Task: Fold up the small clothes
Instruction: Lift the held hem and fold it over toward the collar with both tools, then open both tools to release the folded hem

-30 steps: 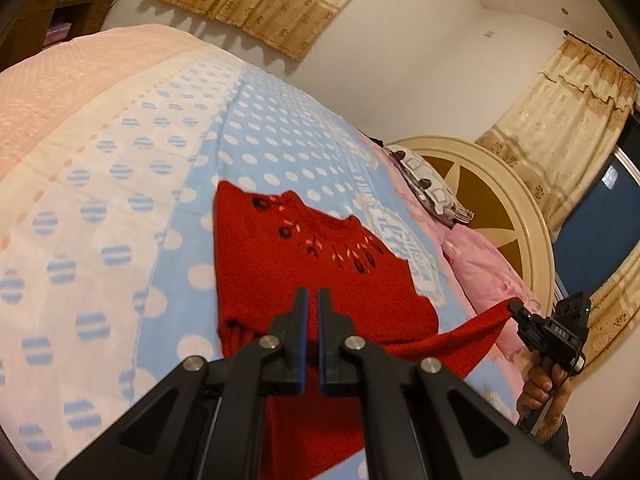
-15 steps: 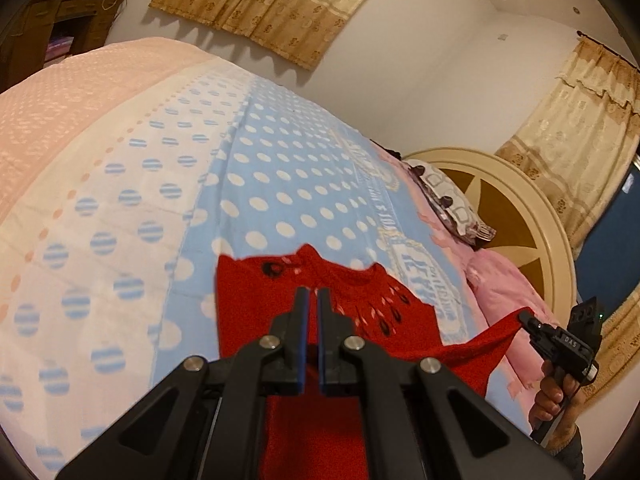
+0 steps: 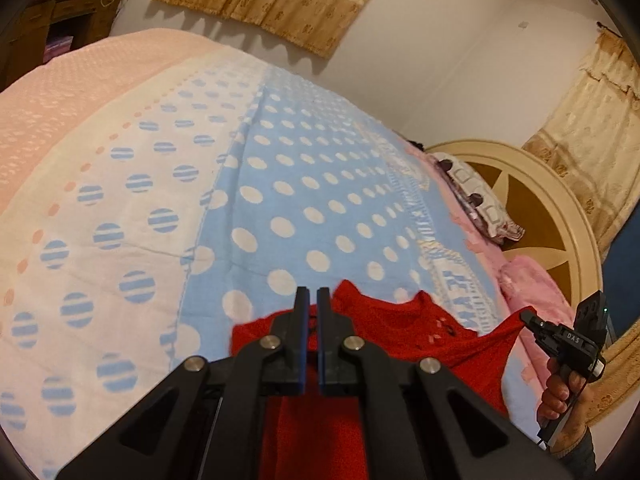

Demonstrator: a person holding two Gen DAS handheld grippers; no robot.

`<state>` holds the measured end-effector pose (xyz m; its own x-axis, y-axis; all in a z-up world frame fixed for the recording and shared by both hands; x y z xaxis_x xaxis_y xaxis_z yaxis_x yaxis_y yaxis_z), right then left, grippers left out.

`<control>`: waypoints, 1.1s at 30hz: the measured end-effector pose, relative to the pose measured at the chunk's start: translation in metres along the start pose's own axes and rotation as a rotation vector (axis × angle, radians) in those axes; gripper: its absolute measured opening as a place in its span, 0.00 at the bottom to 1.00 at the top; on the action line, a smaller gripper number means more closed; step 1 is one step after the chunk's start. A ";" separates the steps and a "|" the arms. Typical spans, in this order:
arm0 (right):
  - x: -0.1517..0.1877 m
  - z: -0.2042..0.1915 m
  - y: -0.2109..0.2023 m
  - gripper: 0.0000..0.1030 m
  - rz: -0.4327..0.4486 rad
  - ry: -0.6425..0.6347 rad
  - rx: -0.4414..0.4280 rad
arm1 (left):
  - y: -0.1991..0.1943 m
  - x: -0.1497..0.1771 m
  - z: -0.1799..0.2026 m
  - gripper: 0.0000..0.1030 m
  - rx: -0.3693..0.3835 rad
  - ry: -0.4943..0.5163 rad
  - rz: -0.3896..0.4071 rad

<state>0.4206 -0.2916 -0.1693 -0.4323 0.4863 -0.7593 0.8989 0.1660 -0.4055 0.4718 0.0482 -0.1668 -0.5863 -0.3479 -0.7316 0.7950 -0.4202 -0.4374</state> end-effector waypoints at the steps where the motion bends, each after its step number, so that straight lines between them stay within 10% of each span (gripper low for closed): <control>1: 0.004 0.006 0.008 0.06 -0.010 0.010 0.011 | 0.005 0.001 -0.003 0.02 -0.006 -0.001 -0.005; 16: 0.036 0.054 0.070 0.17 -0.135 -0.047 0.134 | 0.034 0.017 -0.021 0.02 -0.107 0.074 -0.027; 19: 0.032 0.051 0.055 0.47 -0.097 -0.144 0.162 | 0.016 0.014 -0.022 0.18 -0.132 0.092 -0.017; 24: 0.034 0.032 0.008 0.47 -0.041 -0.217 0.126 | -0.028 0.029 -0.016 0.65 -0.165 0.170 0.034; 30: 0.093 -0.005 -0.032 0.47 -0.124 -0.294 0.002 | -0.058 0.072 -0.005 0.69 -0.187 0.266 0.003; 33: 0.113 0.008 -0.043 0.47 -0.130 -0.380 0.131 | -0.062 0.086 -0.004 0.69 -0.202 0.302 -0.007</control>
<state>0.3330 -0.2512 -0.2419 -0.5593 0.1130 -0.8213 0.8290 0.0827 -0.5531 0.3722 0.0476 -0.2045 -0.5434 -0.0700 -0.8365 0.8236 -0.2373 -0.5152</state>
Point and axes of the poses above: each gripper's, at about its wrist camera, not at the fingertips, and y roughly the way its jaws point, z to its right, x to its underside, the point moved 10 cm from there along y, roughly the way its jaws point, and after that the axes turned 15 degrees about z, right-handed, at the moved point
